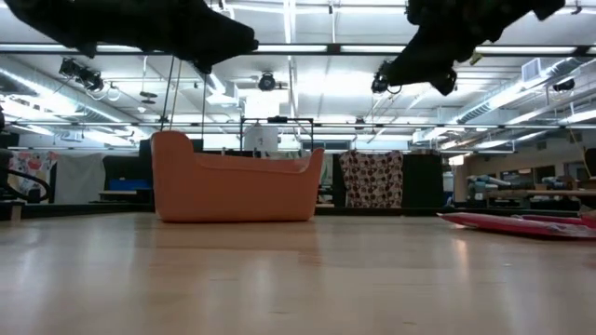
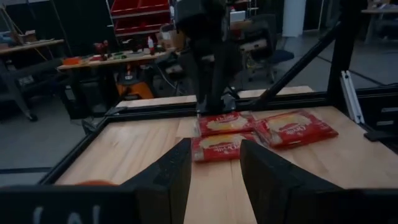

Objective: Sort popcorn bags into baskets
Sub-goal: Adjust the red popcorn bags

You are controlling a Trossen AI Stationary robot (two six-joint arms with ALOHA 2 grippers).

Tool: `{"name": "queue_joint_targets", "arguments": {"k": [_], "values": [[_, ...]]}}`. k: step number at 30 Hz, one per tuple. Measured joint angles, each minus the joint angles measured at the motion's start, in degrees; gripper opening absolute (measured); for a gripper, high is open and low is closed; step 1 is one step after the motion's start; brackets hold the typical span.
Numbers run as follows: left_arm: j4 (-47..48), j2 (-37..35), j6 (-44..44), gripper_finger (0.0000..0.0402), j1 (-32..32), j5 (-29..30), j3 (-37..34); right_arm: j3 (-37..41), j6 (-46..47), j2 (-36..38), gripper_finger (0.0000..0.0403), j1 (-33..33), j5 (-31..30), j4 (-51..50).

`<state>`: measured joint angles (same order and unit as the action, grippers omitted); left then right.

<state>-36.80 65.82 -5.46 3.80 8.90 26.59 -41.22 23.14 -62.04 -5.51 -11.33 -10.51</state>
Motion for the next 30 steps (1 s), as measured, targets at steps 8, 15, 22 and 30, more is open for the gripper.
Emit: {"name": "queue_joint_targets", "arguments": {"k": [8,15,22,30], "values": [[-6.65,0.17,0.32,0.0141,-0.65,0.93,-1.77,-9.73,7.21,-3.63,0.0107,0.41,3.37,-20.33],[-14.95,0.17,0.20,0.0141,-1.12,0.95,-1.73,-16.16,15.61,-7.64,0.0107,-2.72,4.18,-34.22],[-12.87,0.17,1.82,0.0141,-0.99,0.93,-1.73,-16.73,29.12,-11.99,0.0107,-9.17,6.58,-46.18],[-7.93,0.15,8.33,0.0141,-0.99,0.91,-1.73,-16.73,41.89,-18.03,0.0107,-14.75,10.68,-58.38]]}}
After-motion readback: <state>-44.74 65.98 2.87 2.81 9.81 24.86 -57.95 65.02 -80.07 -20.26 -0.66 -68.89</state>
